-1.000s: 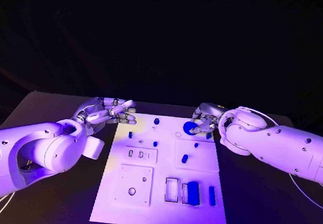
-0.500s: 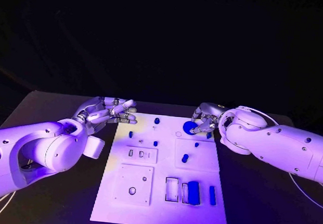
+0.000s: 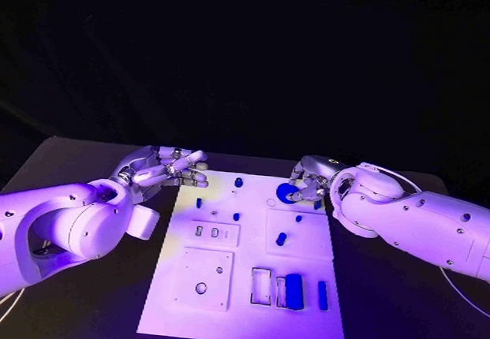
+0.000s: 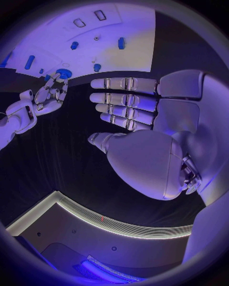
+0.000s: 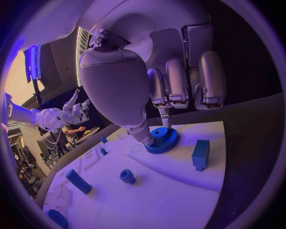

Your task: Assemble the parts on the task board

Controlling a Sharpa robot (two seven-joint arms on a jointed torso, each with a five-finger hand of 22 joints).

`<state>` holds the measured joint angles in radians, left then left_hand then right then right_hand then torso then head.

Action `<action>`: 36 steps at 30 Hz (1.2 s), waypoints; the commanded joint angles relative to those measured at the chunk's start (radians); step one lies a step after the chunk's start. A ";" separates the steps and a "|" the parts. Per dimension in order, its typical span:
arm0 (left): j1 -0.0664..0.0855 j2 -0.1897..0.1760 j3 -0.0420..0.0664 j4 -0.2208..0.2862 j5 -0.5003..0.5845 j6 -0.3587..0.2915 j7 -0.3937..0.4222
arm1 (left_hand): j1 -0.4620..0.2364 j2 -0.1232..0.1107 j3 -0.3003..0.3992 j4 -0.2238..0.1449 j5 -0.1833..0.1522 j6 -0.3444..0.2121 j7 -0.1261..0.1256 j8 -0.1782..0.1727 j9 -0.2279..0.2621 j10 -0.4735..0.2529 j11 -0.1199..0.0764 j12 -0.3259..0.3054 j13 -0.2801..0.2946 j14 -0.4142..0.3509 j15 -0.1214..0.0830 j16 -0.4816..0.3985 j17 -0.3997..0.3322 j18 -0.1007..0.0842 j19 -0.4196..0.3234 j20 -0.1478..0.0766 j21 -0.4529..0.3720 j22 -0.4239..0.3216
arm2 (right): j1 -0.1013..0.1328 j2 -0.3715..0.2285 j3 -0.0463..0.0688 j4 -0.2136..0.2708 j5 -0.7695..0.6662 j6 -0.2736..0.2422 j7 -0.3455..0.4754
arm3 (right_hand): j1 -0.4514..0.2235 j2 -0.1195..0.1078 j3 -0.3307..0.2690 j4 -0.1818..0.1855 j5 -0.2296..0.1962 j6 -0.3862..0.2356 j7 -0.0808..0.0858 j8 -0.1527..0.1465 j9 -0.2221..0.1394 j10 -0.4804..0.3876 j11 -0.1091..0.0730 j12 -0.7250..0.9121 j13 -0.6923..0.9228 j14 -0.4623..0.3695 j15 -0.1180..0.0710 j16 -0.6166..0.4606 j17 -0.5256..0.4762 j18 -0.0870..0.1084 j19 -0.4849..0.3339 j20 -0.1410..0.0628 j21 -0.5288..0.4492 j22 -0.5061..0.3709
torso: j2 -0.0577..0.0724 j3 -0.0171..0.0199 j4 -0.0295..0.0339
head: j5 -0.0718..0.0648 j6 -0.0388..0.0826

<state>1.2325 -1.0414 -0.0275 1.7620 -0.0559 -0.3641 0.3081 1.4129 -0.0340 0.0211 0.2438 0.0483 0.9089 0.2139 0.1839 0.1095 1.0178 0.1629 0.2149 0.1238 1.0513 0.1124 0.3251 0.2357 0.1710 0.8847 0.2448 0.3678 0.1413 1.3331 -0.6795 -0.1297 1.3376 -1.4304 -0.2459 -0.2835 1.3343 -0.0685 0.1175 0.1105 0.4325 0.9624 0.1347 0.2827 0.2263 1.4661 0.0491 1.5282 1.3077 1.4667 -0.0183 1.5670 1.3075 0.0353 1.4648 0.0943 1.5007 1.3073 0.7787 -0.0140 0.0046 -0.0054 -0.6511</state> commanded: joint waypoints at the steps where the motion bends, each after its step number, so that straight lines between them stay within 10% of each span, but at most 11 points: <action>1: 0.001 0.002 0.001 0.001 -0.002 0.023 0.001 | 0.001 0.005 -0.002 -0.007 0.001 0.002 0.007 -0.006 -0.001 -0.007 0.001 -0.007 0.000 -0.004 0.003 -0.005 0.001 0.012 -0.004 0.005 -0.003 -0.002 | 0.000 -0.001 0.000 0.006 -0.080 -0.055 -0.021 | -0.008 0.005 0.005 0.001 0.009 0.017 -0.017 0.006 0.008 0.067 -0.009 0.006 0.210 0.104 -0.008 0.004 0.263 -0.011 0.044 -0.008 0.006 0.175 | -0.001 -0.0005 0.0008 | 0.001 0.001; 20: 0.001 0.004 0.001 -0.001 -0.002 0.030 -0.004 | 0.002 0.007 -0.002 -0.007 0.001 0.002 0.008 -0.007 -0.001 -0.007 0.001 -0.007 0.000 -0.004 0.003 -0.006 0.002 0.012 -0.004 0.005 -0.003 -0.002 | 0.013 0.025 0.002 0.129 -0.203 -0.086 -0.054 | -0.001 -0.002 0.018 -0.003 0.015 0.017 -0.018 0.002 0.009 0.067 -0.011 0.006 0.210 0.104 -0.009 0.004 0.263 -0.012 0.046 -0.011 0.008 0.179 | 0.001 -0.0004 -0.0005 | 0.009 0.005; 36: 0.002 0.010 0.001 0.000 -0.002 0.033 -0.002 | 0.002 0.008 -0.002 -0.007 0.001 0.002 0.008 -0.007 -0.001 -0.008 0.002 -0.008 0.000 -0.004 0.003 -0.006 0.002 0.012 -0.004 0.005 -0.004 -0.002 | 0.004 0.162 -0.006 0.081 -0.302 -0.107 -0.085 | 0.000 -0.008 0.041 -0.002 -0.013 0.019 -0.017 -0.004 0.010 0.066 -0.011 0.005 0.209 0.104 -0.010 0.004 0.263 -0.011 0.045 -0.012 0.007 0.178 | 0.006 -0.0014 0.0045 | 0.007 0.006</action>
<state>1.2326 -1.0332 -0.0275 1.7599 -0.0560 -0.3513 0.3017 1.4129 -0.0341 0.0183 0.2410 0.0483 0.9089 0.2139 0.1839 0.1095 1.0178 0.1629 0.2111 0.1239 1.0514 0.1124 0.3251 0.2362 0.1710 0.8847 0.2448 0.3678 0.1401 1.3383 -0.5230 -0.1357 1.4224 -1.6841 -0.3405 -0.3516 1.3223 -0.0782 0.1516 0.1105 0.4233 0.9619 0.1342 0.2816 0.2262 1.4659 0.0419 1.5321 1.3074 1.4630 -0.0217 1.5670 1.3081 0.0365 1.4646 0.0874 1.5044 1.3077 0.7829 -0.0151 0.0076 0.0032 -0.6448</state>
